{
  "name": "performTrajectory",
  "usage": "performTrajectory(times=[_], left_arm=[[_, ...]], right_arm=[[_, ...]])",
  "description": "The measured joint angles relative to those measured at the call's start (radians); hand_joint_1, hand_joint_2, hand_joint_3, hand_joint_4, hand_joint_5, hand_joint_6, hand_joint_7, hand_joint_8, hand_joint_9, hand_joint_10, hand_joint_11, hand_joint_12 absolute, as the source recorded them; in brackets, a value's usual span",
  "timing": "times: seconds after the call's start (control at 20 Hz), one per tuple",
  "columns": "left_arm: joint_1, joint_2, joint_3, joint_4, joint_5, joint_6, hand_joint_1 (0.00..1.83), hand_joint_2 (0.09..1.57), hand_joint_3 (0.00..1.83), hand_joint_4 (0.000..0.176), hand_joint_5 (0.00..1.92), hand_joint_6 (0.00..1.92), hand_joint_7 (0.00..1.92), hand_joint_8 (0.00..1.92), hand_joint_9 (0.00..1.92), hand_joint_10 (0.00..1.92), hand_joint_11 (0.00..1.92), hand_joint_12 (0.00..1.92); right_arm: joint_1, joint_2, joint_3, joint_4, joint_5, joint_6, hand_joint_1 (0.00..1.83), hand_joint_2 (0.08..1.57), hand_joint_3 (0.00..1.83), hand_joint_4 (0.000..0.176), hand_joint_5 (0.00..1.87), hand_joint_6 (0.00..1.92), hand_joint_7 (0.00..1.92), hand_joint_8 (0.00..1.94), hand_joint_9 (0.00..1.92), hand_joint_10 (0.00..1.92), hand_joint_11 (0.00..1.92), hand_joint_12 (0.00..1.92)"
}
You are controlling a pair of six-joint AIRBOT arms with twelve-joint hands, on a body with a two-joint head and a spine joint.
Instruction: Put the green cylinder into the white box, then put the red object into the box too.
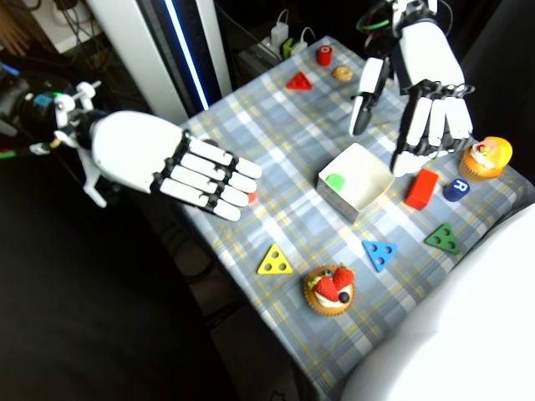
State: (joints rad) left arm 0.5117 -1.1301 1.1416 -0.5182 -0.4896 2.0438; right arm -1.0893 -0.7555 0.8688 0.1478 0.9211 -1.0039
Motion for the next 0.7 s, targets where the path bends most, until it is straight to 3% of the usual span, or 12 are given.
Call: performTrajectory(times=[0.05,0.1,0.15,0.2,0.25,0.3,0.35,0.4,0.45,0.5,0.7], left_arm=[[0.01,0.026,-0.028,0.027,-0.024,-0.034,0.89,1.04,0.0,0.028,0.51,0.0,0.38,0.38,0.04,0.79,0.0,1.22],[0.014,0.039,-0.039,0.044,-0.04,-0.059,0.91,1.04,0.0,0.0,0.51,0.0,0.46,0.22,0.07,0.78,0.0,1.34],[0.023,0.071,-0.062,0.087,-0.084,-0.129,0.9,1.05,0.0,0.011,0.49,0.0,0.45,0.14,0.05,0.73,0.0,1.31],[0.03,0.088,-0.072,0.111,-0.106,-0.168,0.92,1.06,0.0,0.0,0.49,0.0,0.48,0.13,0.09,0.74,0.0,1.36],[0.04,0.111,-0.086,0.142,-0.135,-0.224,0.93,1.06,0.0,0.0,0.5,0.01,0.52,0.14,0.11,0.77,0.0,1.41],[0.06,0.138,-0.105,0.171,-0.179,-0.289,0.93,1.07,0.0,0.0,0.49,0.0,0.5,0.12,0.11,0.75,0.0,1.38],[0.082,0.157,-0.119,0.192,-0.215,-0.336,0.93,1.08,0.0,0.0,0.51,0.01,0.52,0.1,0.17,0.68,0.0,1.37],[0.098,0.17,-0.13,0.205,-0.241,-0.372,0.94,1.08,0.0,0.0,0.52,0.01,0.54,0.09,0.19,0.65,0.0,1.35],[0.117,0.181,-0.142,0.214,-0.265,-0.404,0.94,1.09,0.0,0.0,0.52,0.01,0.55,0.08,0.21,0.66,0.0,1.36],[0.134,0.194,-0.158,0.221,-0.292,-0.425,0.92,1.11,0.0,0.0,0.52,0.01,0.56,0.06,0.18,0.71,0.0,1.34],[0.167,0.215,-0.188,0.238,-0.38,-0.43,0.99,1.14,0.0,0.0,0.53,0.01,0.59,0.04,0.14,0.84,0.0,1.36]], right_arm=[[0.0,-0.009,0.007,-0.004,0.0,0.014,0.57,1.27,0.0,0.018,0.0,0.0,0.06,0.01,0.09,0.03,0.0,0.63],[0.0,-0.012,0.008,-0.005,-0.001,0.017,0.57,1.27,0.0,0.026,0.01,0.0,0.09,0.01,0.1,0.04,0.0,0.68],[0.0,-0.019,0.009,-0.008,-0.003,0.02,0.57,1.26,0.0,0.0,0.05,0.02,0.12,0.02,0.12,0.05,0.0,0.76],[0.0,-0.023,0.011,-0.012,-0.004,0.021,0.57,1.26,0.0,0.0,0.08,0.03,0.15,0.02,0.13,0.07,0.0,0.84],[0.005,-0.031,0.018,-0.022,-0.011,0.03,0.57,1.26,0.0,0.0,0.09,0.03,0.16,0.01,0.1,0.17,0.0,0.92],[0.017,-0.048,0.035,-0.03,-0.029,0.047,0.6,1.24,0.0,0.0,0.11,0.05,0.18,0.01,0.02,0.44,0.0,1.14],[0.027,-0.061,0.047,-0.034,-0.042,0.062,0.63,1.23,0.0,0.0,0.14,0.07,0.2,0.01,0.0,0.57,0.0,1.4],[0.035,-0.071,0.055,-0.039,-0.055,0.064,0.65,1.23,0.0,0.0,0.14,0.1,0.2,0.01,0.0,0.58,0.0,1.5],[0.044,-0.085,0.064,-0.041,-0.068,0.065,0.68,1.22,0.0,0.0,0.16,0.11,0.21,0.01,0.0,0.59,0.0,1.52],[0.052,-0.1,0.074,-0.047,-0.084,0.065,0.69,1.23,0.0,0.0,0.17,0.12,0.23,0.02,0.0,0.55,0.0,1.39],[0.089,-0.155,0.119,-0.052,-0.15,0.065,0.78,1.23,0.0,0.0,0.26,0.16,0.39,0.06,0.0,0.86,0.0,1.48]])
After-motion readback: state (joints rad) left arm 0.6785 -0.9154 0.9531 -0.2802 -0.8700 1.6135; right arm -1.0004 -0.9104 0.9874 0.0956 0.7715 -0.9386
